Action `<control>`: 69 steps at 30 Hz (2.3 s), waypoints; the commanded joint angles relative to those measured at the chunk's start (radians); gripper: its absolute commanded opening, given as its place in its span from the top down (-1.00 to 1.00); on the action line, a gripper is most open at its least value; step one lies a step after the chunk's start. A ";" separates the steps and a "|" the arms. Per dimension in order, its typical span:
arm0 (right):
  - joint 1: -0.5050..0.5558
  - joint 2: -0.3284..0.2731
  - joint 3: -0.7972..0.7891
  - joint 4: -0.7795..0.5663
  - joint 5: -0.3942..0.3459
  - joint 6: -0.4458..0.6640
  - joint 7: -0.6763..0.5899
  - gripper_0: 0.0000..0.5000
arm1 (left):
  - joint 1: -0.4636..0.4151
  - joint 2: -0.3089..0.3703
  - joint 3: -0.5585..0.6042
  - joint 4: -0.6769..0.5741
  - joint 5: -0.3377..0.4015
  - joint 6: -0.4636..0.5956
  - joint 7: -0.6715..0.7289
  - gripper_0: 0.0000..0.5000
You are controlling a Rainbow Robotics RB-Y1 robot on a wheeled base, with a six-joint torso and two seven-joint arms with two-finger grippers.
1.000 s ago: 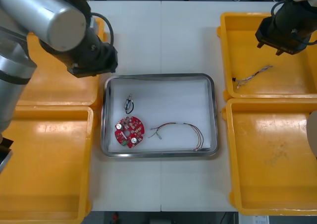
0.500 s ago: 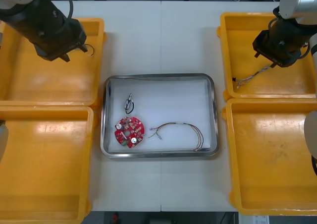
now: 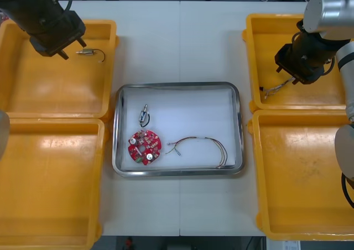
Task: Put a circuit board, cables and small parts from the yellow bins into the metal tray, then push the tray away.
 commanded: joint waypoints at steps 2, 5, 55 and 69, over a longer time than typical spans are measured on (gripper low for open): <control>-0.019 0.023 -0.015 -0.010 -0.014 -0.015 -0.055 -1.00 | -0.087 0.036 0.024 0.078 -0.019 -0.058 0.059 -1.00; -0.011 0.024 0.003 -0.010 -0.014 -0.016 -0.065 -1.00 | -0.094 0.031 0.024 0.125 -0.019 -0.100 0.068 -1.00; 0.094 0.015 0.037 -0.041 -0.060 -0.046 -0.112 1.00 | -0.143 -0.124 -0.151 0.558 -0.198 -0.735 0.096 -1.00; 0.094 -0.045 -0.006 -0.323 -0.077 0.267 -0.118 1.00 | -0.143 -0.116 -0.148 0.561 -0.201 -0.699 0.087 1.00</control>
